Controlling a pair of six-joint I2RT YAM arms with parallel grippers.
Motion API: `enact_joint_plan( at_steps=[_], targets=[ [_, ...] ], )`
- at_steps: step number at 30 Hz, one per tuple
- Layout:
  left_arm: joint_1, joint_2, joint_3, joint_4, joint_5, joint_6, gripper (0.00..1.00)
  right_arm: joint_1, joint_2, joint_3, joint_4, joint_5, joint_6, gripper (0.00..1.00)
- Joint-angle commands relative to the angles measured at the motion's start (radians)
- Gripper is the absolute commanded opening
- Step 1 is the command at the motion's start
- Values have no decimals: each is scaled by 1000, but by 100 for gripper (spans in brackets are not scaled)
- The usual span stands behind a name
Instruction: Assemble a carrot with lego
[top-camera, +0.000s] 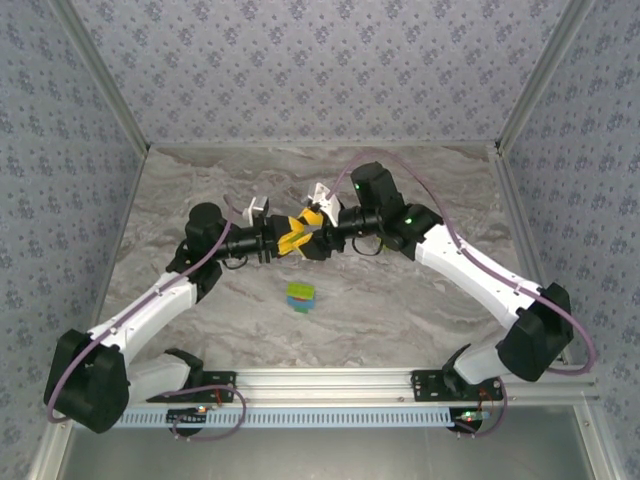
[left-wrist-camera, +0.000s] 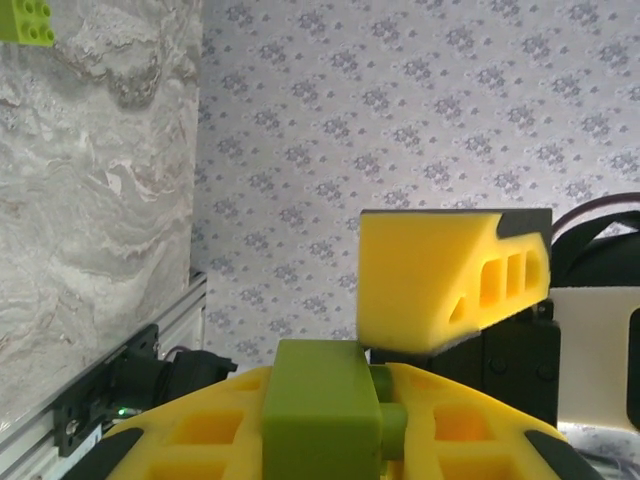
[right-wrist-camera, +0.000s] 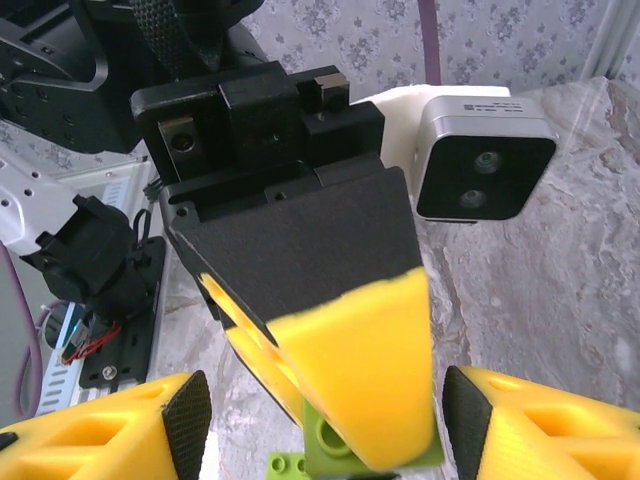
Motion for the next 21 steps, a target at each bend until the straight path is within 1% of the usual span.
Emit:
enact_joint_plan(
  at_steps=[1,5,7,10,17,21],
  targets=[
    [-6,-21,-1,83,-39,-44,6,13,31,17,46,12,32,66],
    [-6,-10,-2,135,-45,-78,6,18,52,29,44,17,32,63],
    [-7,-4,-1,161,-43,-93,6,17,58,31,44,19,30,55],
    [-6,-2,2,165,-41,-98,7,13,60,36,43,18,30,48],
    [-7,-3,-6,165,-36,-93,7,0,63,43,44,-7,33,43],
    [-7,-1,-13,166,-36,-91,7,-2,69,48,56,-23,41,42]
  ],
)
